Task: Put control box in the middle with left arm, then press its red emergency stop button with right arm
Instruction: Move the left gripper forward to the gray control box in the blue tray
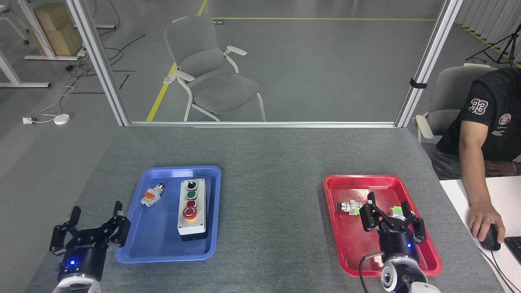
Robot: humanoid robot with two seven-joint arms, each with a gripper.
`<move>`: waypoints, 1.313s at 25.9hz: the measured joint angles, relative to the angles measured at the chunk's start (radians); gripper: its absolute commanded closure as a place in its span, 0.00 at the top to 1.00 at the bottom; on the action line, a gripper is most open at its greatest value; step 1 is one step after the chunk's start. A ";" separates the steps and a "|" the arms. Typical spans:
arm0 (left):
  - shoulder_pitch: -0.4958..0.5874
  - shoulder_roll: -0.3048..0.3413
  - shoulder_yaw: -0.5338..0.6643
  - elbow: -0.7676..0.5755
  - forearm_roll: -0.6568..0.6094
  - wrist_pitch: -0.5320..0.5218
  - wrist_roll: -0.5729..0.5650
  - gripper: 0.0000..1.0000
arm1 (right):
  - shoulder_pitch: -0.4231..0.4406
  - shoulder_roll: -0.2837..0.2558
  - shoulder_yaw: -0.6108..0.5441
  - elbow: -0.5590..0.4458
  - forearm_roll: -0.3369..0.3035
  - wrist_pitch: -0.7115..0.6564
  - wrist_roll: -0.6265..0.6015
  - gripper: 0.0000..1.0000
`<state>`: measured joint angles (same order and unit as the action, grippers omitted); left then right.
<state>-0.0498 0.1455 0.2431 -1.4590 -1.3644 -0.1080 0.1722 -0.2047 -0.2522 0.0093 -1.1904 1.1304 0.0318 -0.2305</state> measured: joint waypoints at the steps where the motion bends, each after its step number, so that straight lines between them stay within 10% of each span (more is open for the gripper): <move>1: 0.000 0.000 0.000 -0.001 0.002 0.000 0.000 0.99 | 0.000 0.000 0.000 0.000 0.000 0.000 0.000 0.98; 19: 0.208 -0.116 -0.109 -0.138 0.021 -0.093 0.036 0.98 | -0.008 -0.004 -0.004 0.002 0.000 0.002 0.003 0.98; 34: 0.077 -0.172 -0.373 0.028 -0.035 0.180 -0.199 0.98 | -0.007 -0.002 -0.005 0.003 0.000 0.006 0.001 0.98</move>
<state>0.0274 -0.0261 -0.1303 -1.4305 -1.3998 0.0716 -0.0267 -0.2116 -0.2547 0.0041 -1.1873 1.1305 0.0375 -0.2300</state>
